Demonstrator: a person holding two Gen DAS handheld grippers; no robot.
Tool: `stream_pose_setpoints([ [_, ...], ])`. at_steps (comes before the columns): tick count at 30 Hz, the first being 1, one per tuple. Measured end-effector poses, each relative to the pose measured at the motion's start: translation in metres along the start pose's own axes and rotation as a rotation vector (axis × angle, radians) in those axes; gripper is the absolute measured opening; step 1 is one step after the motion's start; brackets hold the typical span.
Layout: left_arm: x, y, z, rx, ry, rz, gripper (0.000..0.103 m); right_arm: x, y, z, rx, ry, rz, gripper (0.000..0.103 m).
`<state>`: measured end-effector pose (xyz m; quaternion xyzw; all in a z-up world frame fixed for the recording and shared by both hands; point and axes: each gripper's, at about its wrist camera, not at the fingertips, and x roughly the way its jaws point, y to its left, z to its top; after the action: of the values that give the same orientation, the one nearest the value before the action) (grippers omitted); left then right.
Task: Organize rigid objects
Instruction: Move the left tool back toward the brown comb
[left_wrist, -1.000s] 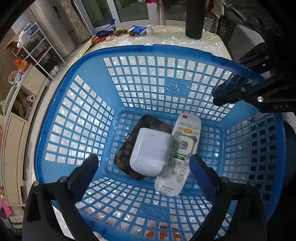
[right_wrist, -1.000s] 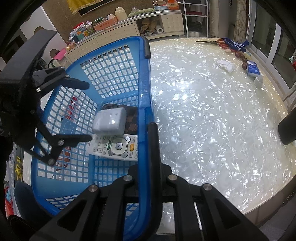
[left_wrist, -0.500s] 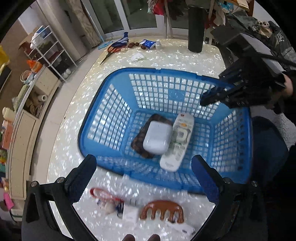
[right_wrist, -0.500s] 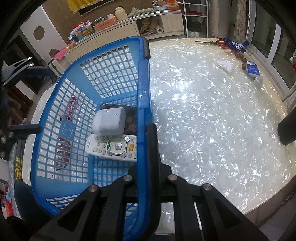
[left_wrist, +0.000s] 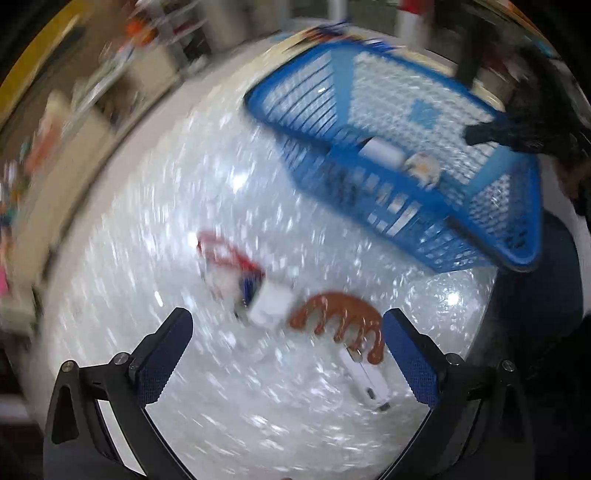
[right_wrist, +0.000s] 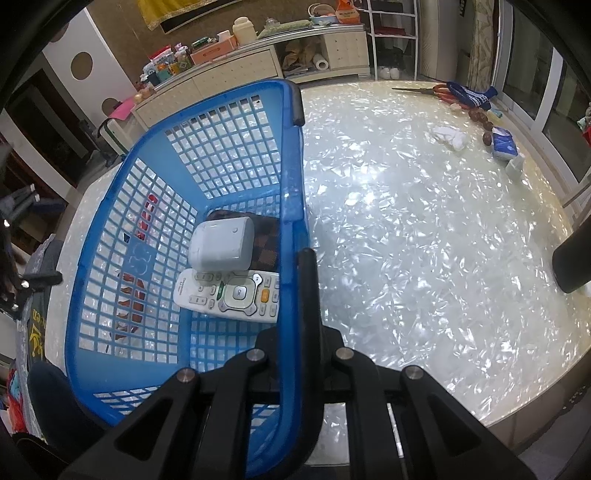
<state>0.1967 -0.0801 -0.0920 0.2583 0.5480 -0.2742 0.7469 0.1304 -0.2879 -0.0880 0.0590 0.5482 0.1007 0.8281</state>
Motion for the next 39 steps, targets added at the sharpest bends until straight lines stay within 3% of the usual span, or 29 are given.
stream_pose_setpoints([
  [2, 0.011, 0.004, -0.011, -0.079, 0.018, -0.033, 0.103, 0.000, 0.000, 0.000, -0.001, 0.000, 0.001, 0.008],
  [15, 0.058, -0.014, -0.034, -0.369, 0.060, 0.002, 0.103, 0.002, 0.000, 0.000, -0.002, -0.002, 0.009, 0.008],
  [17, 0.066, -0.012, -0.036, -0.427, 0.076, -0.022, 0.103, 0.002, 0.001, 0.000, -0.002, -0.004, 0.009, 0.008],
  [21, 0.079, -0.015, -0.037, -0.473, 0.094, 0.007, 0.103, 0.002, 0.000, 0.000, -0.005, -0.003, 0.009, 0.008],
  [31, 0.101, -0.008, -0.032, -0.606, 0.121, 0.000, 0.103, 0.001, -0.001, 0.001, 0.001, -0.006, 0.022, 0.008],
  [39, 0.119, -0.007, -0.017, -0.666, 0.173, 0.064, 0.103, 0.002, -0.003, 0.000, 0.002, -0.009, 0.027, 0.008],
])
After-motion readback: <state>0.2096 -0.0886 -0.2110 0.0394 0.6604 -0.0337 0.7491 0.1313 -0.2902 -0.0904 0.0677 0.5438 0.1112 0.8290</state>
